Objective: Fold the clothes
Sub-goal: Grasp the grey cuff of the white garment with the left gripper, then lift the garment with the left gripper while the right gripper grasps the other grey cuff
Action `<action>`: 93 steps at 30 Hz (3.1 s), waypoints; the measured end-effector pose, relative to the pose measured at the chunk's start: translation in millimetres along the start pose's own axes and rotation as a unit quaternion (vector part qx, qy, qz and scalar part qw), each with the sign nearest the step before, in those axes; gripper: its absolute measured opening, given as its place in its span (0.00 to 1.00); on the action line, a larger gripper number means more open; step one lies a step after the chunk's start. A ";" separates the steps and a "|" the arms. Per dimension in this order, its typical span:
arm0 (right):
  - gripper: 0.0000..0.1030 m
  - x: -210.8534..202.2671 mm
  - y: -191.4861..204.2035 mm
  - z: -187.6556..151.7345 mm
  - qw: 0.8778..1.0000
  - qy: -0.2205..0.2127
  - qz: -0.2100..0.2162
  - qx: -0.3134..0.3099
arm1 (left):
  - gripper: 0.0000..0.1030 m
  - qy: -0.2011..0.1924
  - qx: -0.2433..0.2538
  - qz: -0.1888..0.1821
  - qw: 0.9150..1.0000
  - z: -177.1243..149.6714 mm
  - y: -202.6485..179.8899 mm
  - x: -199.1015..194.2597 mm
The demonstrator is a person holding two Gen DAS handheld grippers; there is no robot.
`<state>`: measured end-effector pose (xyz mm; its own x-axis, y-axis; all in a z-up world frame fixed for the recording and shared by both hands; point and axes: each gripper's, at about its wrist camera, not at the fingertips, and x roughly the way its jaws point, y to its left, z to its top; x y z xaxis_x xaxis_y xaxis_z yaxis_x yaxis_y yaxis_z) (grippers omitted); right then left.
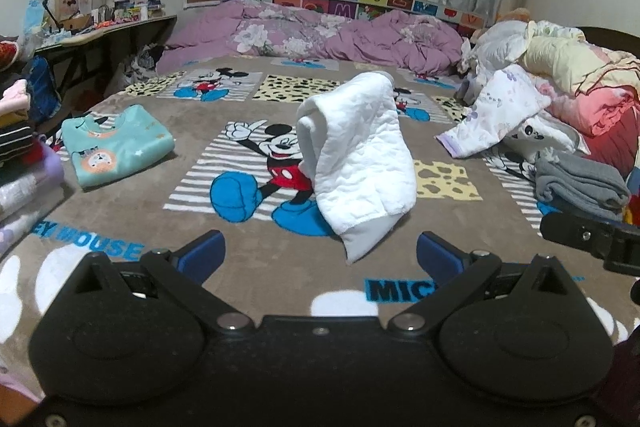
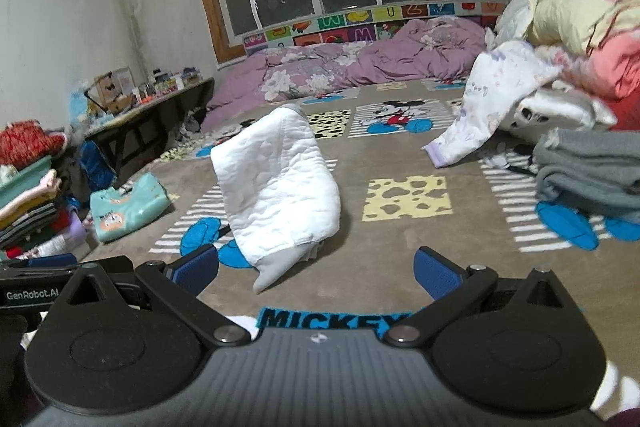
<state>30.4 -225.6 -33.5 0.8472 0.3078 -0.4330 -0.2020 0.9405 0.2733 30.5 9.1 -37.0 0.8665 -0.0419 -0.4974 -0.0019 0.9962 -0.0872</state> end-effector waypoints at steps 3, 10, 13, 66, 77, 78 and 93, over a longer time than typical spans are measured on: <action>1.00 12.8 -14.0 -4.7 0.999 0.003 0.021 0.029 | 1.00 0.001 0.004 -0.009 1.000 -1.7 -1.0 11.6; 1.00 42.1 -51.6 -18.9 0.993 -0.008 0.057 0.102 | 1.00 0.045 0.007 -0.018 0.999 -4.4 -2.4 48.0; 1.00 55.0 -67.9 -30.4 0.990 -0.008 0.065 0.124 | 1.00 0.057 0.032 -0.019 0.998 -7.9 -10.2 63.3; 1.00 97.4 -207.3 -88.3 0.862 -0.066 0.170 0.474 | 0.10 0.053 0.192 -0.038 0.979 -5.1 -128.3 149.7; 1.00 73.6 -245.7 -90.5 0.842 -0.121 0.123 0.511 | 0.10 0.091 0.201 -0.136 0.966 -30.6 -199.1 141.1; 1.00 71.7 -249.0 -91.5 0.840 -0.126 0.119 0.514 | 0.10 0.096 0.201 -0.144 0.964 -32.1 -204.6 141.3; 1.00 56.4 -273.4 -98.6 0.826 -0.154 0.089 0.535 | 0.10 0.148 0.211 -0.243 0.935 -46.2 -270.0 153.1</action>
<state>84.9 -451.2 -217.3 0.9690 0.2212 -0.1098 0.0728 0.1687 0.9830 140.6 -269.8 -129.5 0.5373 -0.4549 -0.7102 0.6073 0.7930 -0.0486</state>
